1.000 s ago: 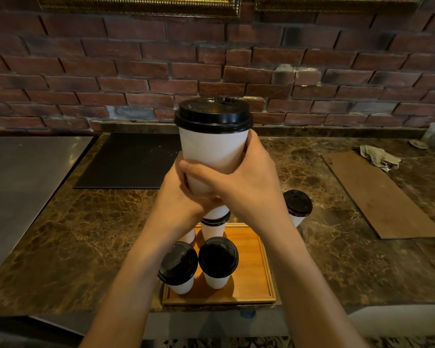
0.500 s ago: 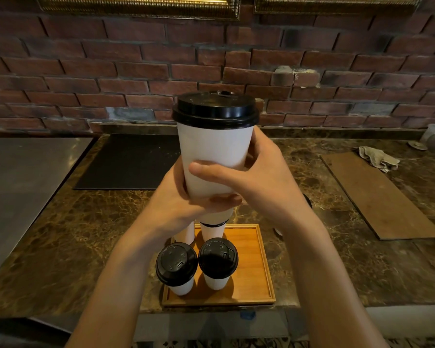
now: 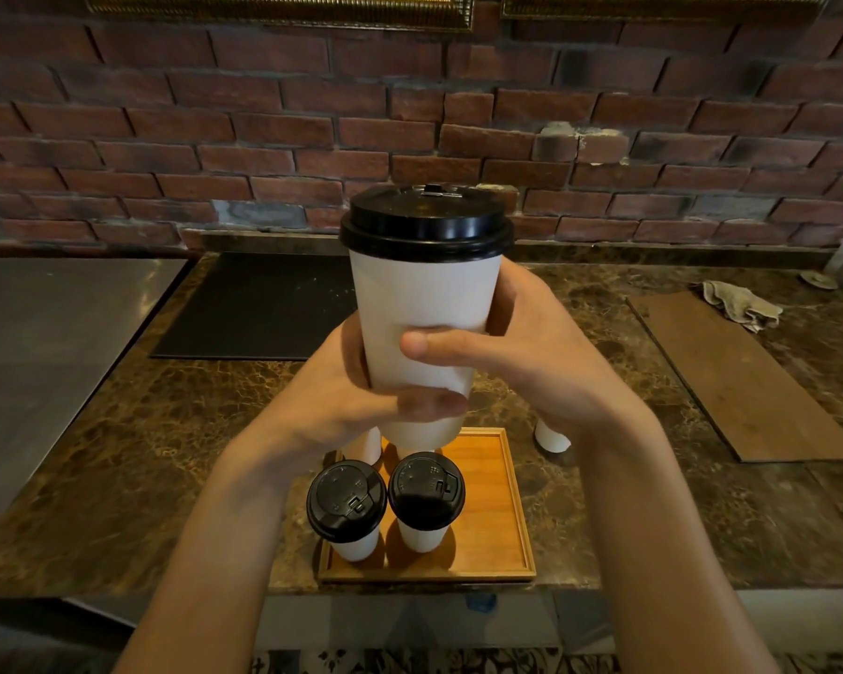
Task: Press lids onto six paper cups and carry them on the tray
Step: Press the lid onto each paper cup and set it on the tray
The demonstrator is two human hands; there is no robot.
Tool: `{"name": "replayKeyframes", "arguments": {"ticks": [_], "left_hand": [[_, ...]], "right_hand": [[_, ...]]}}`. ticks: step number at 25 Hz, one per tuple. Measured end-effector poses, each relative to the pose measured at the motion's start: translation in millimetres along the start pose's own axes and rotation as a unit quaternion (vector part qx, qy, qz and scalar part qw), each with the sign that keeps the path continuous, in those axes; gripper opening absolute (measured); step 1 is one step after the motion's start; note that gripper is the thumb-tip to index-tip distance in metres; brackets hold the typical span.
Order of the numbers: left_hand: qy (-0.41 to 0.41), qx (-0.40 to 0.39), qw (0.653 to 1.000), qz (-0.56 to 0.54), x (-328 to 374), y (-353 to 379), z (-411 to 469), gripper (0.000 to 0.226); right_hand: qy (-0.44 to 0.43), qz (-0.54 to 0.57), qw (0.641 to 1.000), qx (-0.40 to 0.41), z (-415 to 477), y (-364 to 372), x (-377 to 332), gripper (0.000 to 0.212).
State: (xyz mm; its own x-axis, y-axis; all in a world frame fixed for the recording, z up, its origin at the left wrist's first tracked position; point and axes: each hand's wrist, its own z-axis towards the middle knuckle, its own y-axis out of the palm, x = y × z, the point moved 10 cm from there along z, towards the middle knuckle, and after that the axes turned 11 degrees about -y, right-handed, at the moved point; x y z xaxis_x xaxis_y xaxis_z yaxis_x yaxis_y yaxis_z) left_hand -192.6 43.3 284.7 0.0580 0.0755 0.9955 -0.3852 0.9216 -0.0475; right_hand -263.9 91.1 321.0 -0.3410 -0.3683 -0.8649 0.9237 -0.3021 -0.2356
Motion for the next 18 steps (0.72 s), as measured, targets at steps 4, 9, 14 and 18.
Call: {"name": "replayKeyframes", "arguments": {"ticks": [4,9,14,18], "left_hand": [[0.002,0.043,0.999,0.000,-2,-8,0,0.063],[0.020,0.098,0.995,0.013,1,-17,1,0.073],[0.022,0.218,0.976,0.010,3,-23,2,0.071],[0.012,0.273,0.952,0.134,7,-28,3,0.070]], "right_hand": [[0.005,-0.013,1.000,0.011,1,1,-1,0.058],[0.006,-0.060,0.997,0.051,5,-1,-6,0.065],[0.019,-0.126,0.982,0.137,7,-5,-7,0.081],[0.014,-0.197,0.963,0.185,1,-5,-10,0.094]]}}
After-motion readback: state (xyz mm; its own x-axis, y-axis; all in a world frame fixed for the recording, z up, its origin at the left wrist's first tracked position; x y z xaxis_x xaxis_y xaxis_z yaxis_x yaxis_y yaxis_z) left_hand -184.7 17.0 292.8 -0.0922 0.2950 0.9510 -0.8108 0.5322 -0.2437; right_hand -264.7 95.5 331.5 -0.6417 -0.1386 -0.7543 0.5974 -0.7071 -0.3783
